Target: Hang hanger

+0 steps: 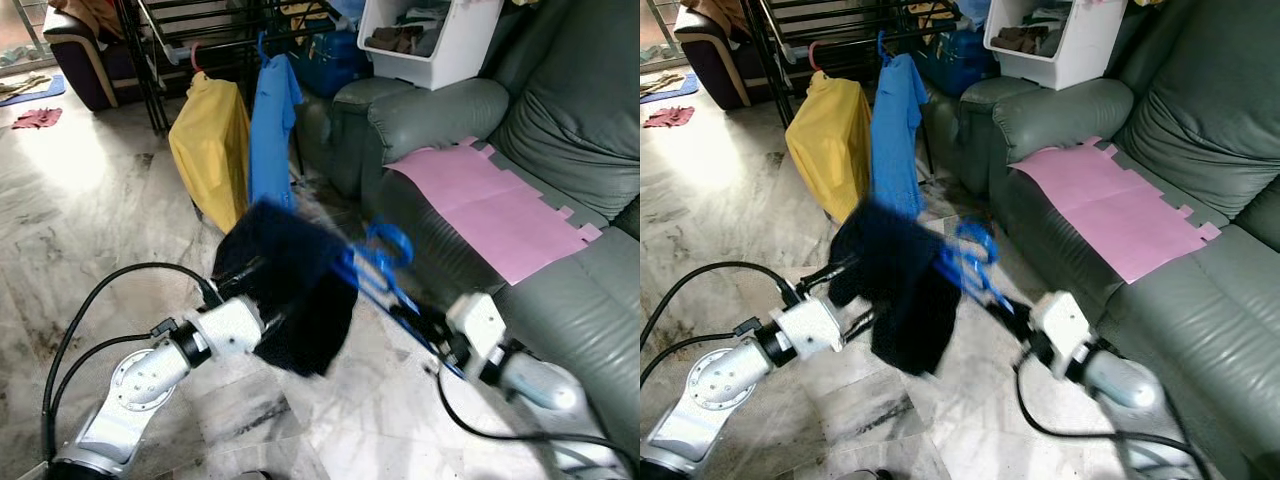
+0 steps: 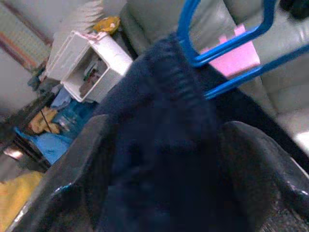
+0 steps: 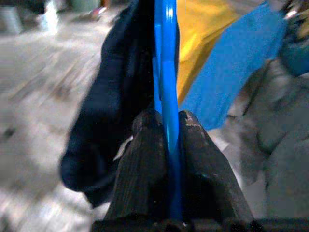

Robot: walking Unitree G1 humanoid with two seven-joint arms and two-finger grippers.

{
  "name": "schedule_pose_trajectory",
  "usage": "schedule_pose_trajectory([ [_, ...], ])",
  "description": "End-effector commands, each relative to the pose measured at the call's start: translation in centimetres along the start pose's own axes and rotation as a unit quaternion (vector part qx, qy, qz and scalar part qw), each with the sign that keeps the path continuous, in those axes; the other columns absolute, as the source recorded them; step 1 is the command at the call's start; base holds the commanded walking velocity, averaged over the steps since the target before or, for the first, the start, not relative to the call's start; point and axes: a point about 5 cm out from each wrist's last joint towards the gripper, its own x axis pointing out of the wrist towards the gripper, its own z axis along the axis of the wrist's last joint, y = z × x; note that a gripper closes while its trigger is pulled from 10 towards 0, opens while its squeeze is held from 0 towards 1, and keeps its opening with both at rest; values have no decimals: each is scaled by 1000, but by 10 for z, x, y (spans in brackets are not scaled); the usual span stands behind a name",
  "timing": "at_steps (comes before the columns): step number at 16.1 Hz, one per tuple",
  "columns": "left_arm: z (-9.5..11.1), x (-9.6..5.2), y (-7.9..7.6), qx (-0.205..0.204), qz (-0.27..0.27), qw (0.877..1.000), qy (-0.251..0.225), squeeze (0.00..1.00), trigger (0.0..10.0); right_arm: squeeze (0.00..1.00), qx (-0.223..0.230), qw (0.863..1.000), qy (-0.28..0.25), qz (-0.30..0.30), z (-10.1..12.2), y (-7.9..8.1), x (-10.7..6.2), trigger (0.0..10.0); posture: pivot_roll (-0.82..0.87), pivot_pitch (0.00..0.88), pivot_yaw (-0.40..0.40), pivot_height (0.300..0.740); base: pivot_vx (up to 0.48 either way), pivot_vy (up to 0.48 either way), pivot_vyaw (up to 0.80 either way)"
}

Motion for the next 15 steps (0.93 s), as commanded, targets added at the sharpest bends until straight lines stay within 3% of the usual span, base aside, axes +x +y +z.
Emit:
schedule_pose_trajectory([
  [1, -3, 1, 0, 25, -10, 1000, 10, 1000, 10000, 0, -12, 1000, -17, 16, 8, -3, -3, 10000, 9, 90, -12, 740, 0, 0, 0],
  [5, -4, 2, -5, 72, -56, 996, -4, 1000, 10000, 0, -36, 998, -2, 54, 7, -9, -15, 10000, 1, 95, -7, 740, 0, 0, 0],
  [9, -14, 5, -3, 119, -90, 989, 2, 1000, 10000, 0, -43, 993, 3, 108, 7, 0, -19, 10000, 3, 91, -1, 740, 0, 0, 0],
  [15, -22, 9, -1, 141, -144, 979, 10, 1000, 10000, 0, -62, 985, 15, 160, 8, 3, -21, 10000, 8, 83, 1, 740, 0, 0, 0],
])
